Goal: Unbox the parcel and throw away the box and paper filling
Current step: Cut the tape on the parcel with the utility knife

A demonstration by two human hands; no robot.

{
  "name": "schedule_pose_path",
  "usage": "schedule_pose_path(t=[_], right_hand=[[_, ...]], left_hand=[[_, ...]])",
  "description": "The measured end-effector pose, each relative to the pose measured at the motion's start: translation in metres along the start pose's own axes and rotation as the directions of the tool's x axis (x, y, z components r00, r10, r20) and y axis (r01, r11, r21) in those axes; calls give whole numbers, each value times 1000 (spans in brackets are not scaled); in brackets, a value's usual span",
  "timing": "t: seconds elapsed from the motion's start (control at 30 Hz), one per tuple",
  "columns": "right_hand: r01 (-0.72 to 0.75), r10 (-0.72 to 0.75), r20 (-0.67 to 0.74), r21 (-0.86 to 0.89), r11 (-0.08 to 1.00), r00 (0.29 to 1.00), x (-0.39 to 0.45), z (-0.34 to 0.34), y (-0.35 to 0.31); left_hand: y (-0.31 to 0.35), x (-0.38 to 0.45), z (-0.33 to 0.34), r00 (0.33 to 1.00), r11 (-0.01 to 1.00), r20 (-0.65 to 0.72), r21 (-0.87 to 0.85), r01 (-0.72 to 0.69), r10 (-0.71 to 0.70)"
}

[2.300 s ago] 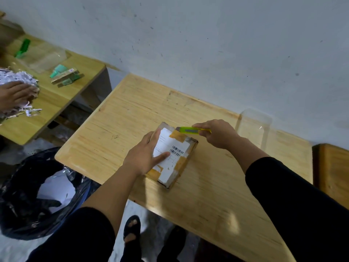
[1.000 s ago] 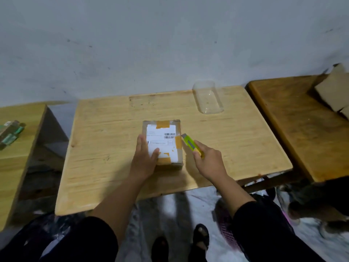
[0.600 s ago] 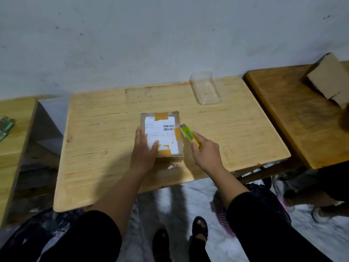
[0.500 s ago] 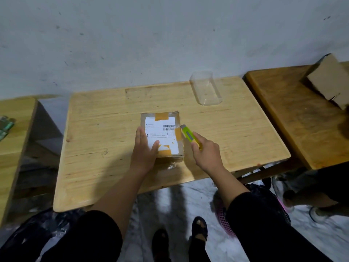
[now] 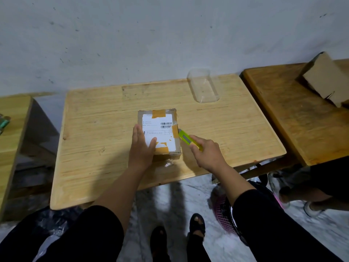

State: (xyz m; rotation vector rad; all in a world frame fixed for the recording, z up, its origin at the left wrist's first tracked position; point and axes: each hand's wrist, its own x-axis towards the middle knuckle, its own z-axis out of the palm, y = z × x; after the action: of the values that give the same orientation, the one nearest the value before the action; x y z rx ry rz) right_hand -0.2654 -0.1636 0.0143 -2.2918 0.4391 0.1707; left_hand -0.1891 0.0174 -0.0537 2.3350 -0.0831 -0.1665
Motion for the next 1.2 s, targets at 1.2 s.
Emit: schedule_pose_path(t=[1.2], right_hand=[[457, -342, 449, -177, 872, 826, 33, -6, -13]], left_hand=[[-22, -12, -5, 997, 992, 0, -98, -76, 76]])
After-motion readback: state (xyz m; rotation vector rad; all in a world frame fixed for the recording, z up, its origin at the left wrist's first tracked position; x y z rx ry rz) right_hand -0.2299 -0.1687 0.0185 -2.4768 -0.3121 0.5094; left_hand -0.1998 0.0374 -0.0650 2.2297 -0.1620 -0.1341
